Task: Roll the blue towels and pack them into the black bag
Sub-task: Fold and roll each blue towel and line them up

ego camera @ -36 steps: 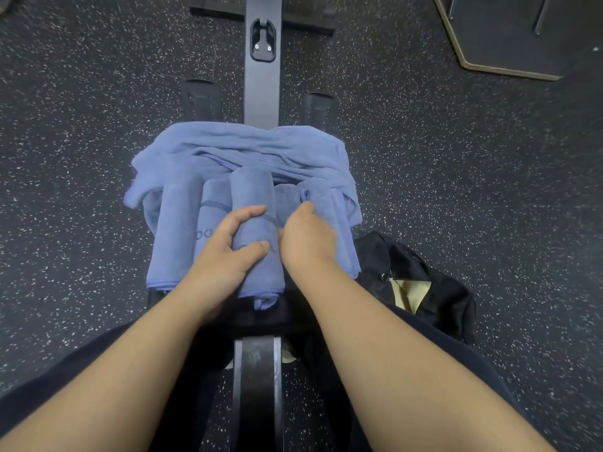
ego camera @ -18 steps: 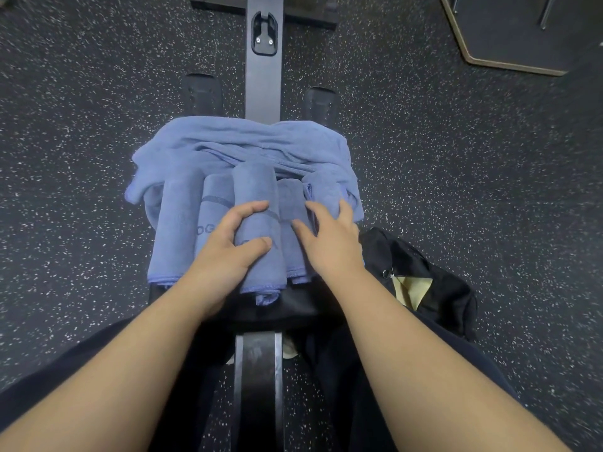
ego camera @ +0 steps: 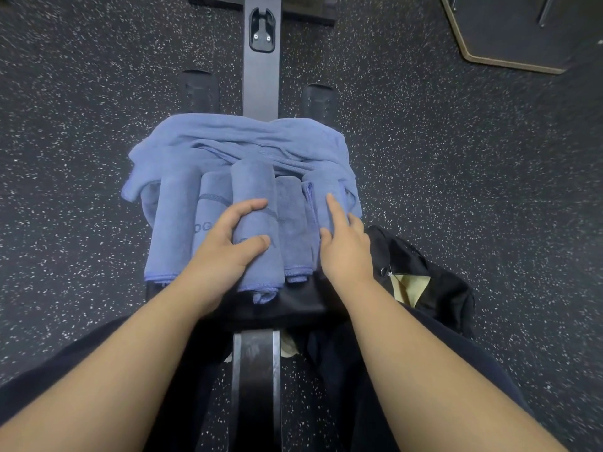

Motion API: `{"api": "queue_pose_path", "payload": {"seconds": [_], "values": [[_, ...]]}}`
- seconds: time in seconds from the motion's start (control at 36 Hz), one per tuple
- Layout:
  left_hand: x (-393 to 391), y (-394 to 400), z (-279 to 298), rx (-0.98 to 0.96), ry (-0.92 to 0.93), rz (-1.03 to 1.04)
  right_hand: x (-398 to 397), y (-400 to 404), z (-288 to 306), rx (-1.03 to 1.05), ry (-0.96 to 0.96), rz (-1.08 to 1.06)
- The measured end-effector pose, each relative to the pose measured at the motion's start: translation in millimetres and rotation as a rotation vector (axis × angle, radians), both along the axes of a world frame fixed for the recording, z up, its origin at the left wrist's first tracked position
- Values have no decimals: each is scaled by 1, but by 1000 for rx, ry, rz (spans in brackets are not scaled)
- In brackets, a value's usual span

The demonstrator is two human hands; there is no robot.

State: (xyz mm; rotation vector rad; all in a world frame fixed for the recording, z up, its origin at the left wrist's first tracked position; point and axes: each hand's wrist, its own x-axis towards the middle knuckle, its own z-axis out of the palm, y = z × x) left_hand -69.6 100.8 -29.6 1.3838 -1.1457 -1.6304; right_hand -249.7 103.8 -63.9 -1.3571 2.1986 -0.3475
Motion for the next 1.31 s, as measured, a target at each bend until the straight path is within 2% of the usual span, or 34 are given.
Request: {"api": "queue_pose_path", "payload": {"seconds": [0.31,0.58,0.89,1.06,1.31], "values": [[1,0,-1,-5,-1,-14,4,7,2,-24,132,-82],[1,0,-2,4,16,-12,9,5,12,-102,-20,40],[2,-1,-4,2,11,-27,27,-1,6,31,55,61],[2,-2,-3,4,9,-37,35,-4,5,-14,117,96],[1,-1,-3,-10,10,-26,35,-5,8,83,143,162]]}}
